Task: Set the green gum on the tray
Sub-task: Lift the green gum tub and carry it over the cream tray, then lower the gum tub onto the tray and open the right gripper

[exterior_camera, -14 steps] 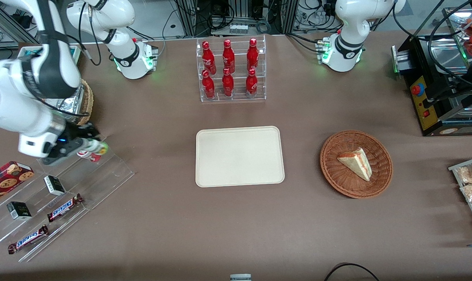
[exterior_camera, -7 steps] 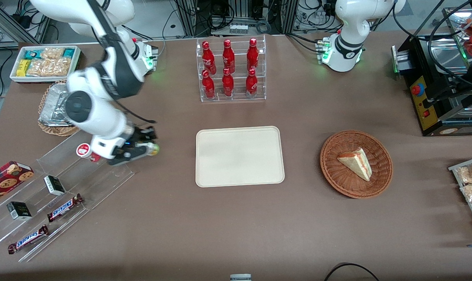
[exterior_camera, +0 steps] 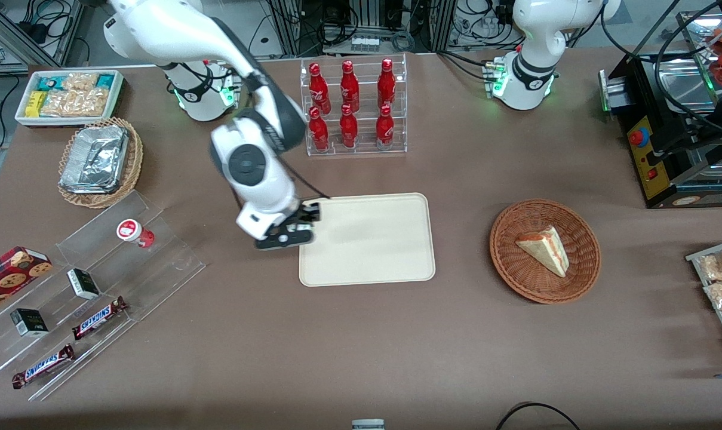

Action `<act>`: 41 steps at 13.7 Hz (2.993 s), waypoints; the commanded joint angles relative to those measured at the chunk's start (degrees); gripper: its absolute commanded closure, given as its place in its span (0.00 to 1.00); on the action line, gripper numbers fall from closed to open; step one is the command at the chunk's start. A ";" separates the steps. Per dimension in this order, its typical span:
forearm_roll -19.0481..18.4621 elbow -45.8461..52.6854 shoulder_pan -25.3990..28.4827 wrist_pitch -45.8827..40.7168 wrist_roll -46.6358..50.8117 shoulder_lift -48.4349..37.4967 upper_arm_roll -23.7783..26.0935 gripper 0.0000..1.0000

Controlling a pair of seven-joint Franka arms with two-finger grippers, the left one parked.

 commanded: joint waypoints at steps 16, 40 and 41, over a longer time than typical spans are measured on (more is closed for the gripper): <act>-2.59 12.24 8.64 9.36 17.49 16.21 -1.18 1.00; -7.08 11.63 5.58 -6.61 8.56 6.56 -1.09 0.01; -6.99 11.19 4.43 -8.72 6.10 4.71 -1.00 0.01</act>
